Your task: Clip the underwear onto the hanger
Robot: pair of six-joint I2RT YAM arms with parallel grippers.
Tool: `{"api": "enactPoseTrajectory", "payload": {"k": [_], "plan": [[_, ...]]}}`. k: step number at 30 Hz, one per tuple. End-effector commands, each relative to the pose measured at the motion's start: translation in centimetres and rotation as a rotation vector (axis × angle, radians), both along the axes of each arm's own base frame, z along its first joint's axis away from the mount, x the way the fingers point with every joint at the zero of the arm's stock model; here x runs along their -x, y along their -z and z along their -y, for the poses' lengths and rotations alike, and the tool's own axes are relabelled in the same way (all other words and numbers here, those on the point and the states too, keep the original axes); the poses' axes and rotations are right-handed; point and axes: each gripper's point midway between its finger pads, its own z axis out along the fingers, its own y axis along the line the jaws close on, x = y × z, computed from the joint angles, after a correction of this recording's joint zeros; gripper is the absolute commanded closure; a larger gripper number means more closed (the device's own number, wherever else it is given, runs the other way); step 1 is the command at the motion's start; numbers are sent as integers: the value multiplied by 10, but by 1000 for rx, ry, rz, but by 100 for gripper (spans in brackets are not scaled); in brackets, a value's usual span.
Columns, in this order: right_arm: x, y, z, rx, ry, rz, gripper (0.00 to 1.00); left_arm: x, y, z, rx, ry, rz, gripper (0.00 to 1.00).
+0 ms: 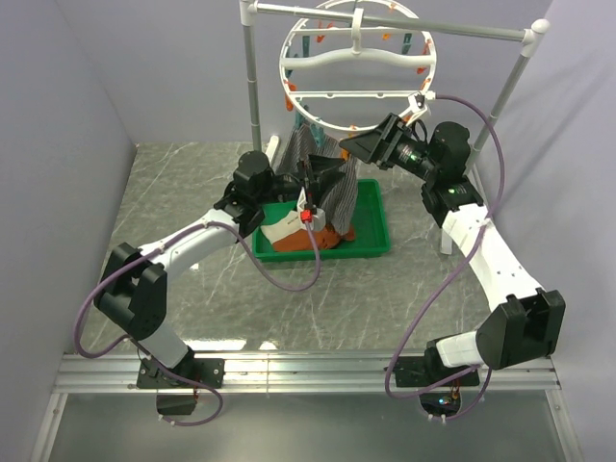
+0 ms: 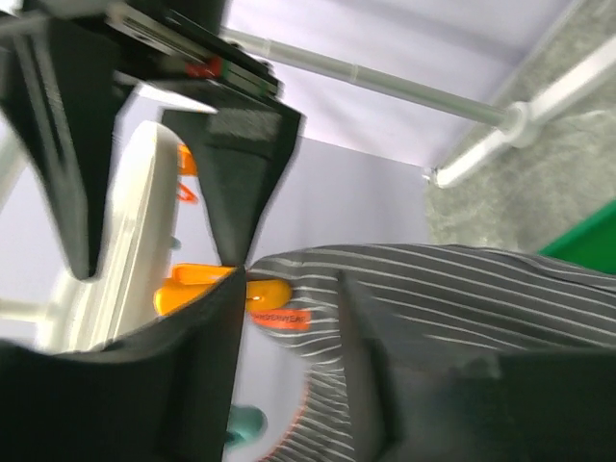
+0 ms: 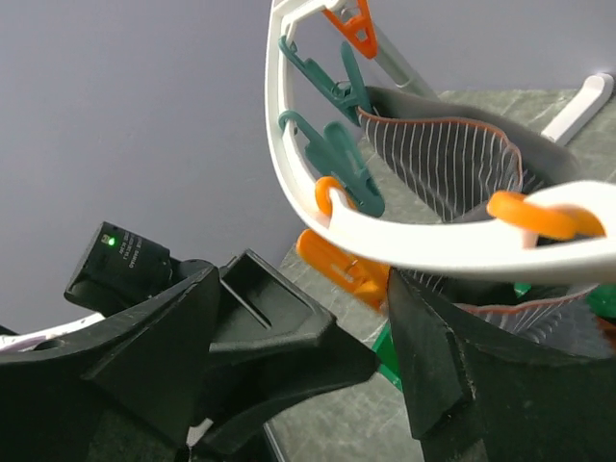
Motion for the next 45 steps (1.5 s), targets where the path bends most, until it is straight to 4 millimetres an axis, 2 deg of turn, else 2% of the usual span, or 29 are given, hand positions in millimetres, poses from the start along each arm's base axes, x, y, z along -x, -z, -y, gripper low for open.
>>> {"api": "enactPoseTrajectory", "payload": {"k": [1,3,5,9,11,12,14,15,17,19,24,25,29,33,35,36,37,38,39,40,41,45], "plan": [[4,-16,11,17,32,44,22,10,3,-5,-25,-14,-5,50],[0,-7,16,34,45,13,18,13,11,-7,-44,-22,-41,45],[-1,2,21,57,58,-10,15,21,13,-11,-48,-27,-75,25],[0,10,28,78,76,-21,14,37,26,-21,-92,-49,-222,1],[2,15,30,92,83,-30,13,47,26,-30,-66,-74,-322,1],[6,16,32,96,89,-24,13,51,35,-34,-73,-84,-378,1],[11,15,35,114,94,-8,12,60,32,-45,-44,-115,-483,1],[13,15,35,124,95,-4,11,65,40,-50,-61,-130,-548,1],[21,15,39,150,102,3,10,76,41,-62,-40,-168,-670,1],[29,18,42,174,102,20,8,89,52,-75,-60,-205,-775,1],[43,9,55,257,151,114,7,98,54,-102,20,-320,-899,1],[46,10,56,291,147,137,6,99,56,-105,44,-342,-972,1],[61,5,52,347,69,199,6,97,62,-115,105,-435,-1203,1],[77,2,51,397,22,254,6,78,61,-133,274,-562,-1486,1],[86,2,55,435,17,276,5,63,58,-152,347,-648,-1561,1],[88,3,58,450,23,278,5,54,65,-157,369,-696,-1626,1],[93,5,62,483,32,286,5,44,65,-169,404,-745,-1648,1],[96,5,65,499,40,290,5,38,56,-174,437,-767,-1657,1],[98,11,69,528,47,279,4,30,65,-184,456,-833,-1708,1],[101,10,75,547,71,284,4,25,66,-191,473,-874,-1714,1],[102,13,79,561,86,274,4,21,61,-195,483,-876,-1718,1],[104,33,112,619,190,182,4,9,64,-219,522,-886,-1749,1]]}}
